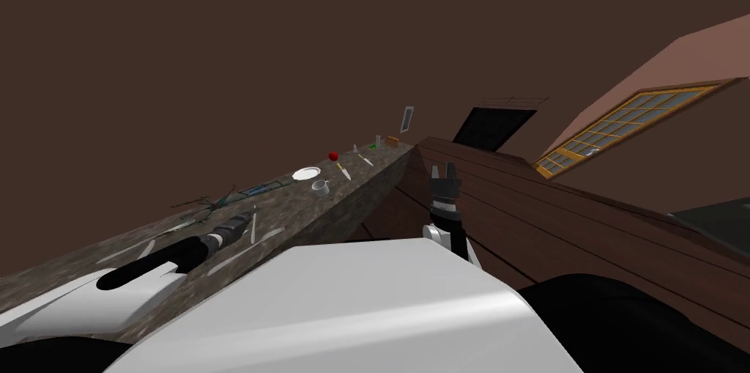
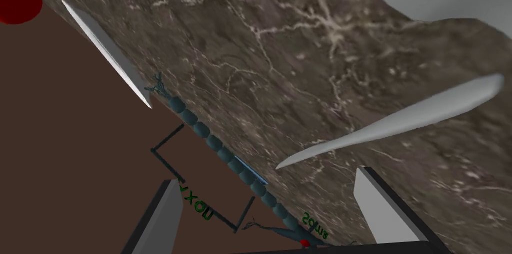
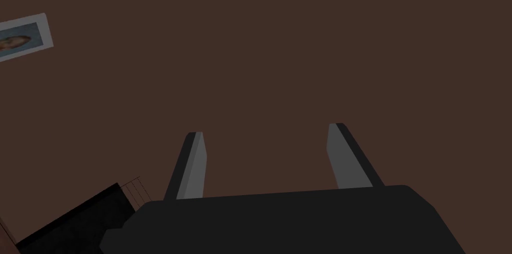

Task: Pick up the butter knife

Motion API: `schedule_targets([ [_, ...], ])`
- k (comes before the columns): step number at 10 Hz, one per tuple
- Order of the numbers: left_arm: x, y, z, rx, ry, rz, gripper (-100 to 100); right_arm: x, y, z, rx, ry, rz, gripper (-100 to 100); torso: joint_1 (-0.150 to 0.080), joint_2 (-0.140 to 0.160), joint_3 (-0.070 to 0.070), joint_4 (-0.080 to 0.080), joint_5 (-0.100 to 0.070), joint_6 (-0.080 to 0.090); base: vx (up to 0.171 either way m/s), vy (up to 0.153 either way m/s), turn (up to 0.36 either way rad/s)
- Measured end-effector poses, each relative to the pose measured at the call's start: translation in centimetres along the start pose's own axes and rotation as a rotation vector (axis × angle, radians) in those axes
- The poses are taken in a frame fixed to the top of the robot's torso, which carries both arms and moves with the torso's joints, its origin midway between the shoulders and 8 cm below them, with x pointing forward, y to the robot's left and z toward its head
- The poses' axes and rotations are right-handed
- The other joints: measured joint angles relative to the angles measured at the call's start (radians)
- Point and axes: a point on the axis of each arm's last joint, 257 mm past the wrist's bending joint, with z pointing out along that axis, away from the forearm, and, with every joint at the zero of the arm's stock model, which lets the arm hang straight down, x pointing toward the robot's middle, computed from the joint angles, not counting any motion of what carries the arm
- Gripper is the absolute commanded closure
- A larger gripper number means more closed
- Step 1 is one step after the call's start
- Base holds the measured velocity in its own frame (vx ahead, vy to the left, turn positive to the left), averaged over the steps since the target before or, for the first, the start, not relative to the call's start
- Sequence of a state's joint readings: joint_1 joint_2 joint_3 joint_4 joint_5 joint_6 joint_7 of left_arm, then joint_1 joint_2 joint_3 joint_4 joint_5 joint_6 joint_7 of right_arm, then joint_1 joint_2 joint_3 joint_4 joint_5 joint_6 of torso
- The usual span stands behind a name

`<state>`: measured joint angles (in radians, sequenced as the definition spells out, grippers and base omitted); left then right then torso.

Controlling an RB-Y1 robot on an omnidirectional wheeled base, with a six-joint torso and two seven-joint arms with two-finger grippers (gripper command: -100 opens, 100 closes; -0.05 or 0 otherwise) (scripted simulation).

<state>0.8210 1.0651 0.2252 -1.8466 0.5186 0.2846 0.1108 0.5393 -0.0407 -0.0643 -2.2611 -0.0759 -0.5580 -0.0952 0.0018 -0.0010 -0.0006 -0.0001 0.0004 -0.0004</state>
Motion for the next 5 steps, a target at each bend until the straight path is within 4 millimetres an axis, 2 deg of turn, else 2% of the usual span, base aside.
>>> schedule_targets([
  [1, -0.1, 2.2, -0.1, -0.06, -0.001, 0.042, -100, 0.0, 0.0, 0.0, 0.0, 0.0, 0.0, 0, 0.0, -0.001, 0.0, 0.0, 0.0, 0.0, 0.006, 0.026, -0.115],
  [4, -1.4, 5.8, -1.4, -0.167, 0.002, 0.119, -100, 0.0, 0.0, 0.0, 0.0, 0.0, 0.0, 0, 0.0, 0.0, 0.0, 0.0, 0.0, -0.001, 0.005, 0.013, -0.182],
  [5, -1.5, 7.3, -2.2, -0.211, 0.005, 0.15, -100, 0.0, 0.0, 0.0, 0.0, 0.0, 0.0, 0, -0.001, 0.0, 0.0, 0.0, 0.0, -0.001, 0.013, 0.015, -0.361],
])
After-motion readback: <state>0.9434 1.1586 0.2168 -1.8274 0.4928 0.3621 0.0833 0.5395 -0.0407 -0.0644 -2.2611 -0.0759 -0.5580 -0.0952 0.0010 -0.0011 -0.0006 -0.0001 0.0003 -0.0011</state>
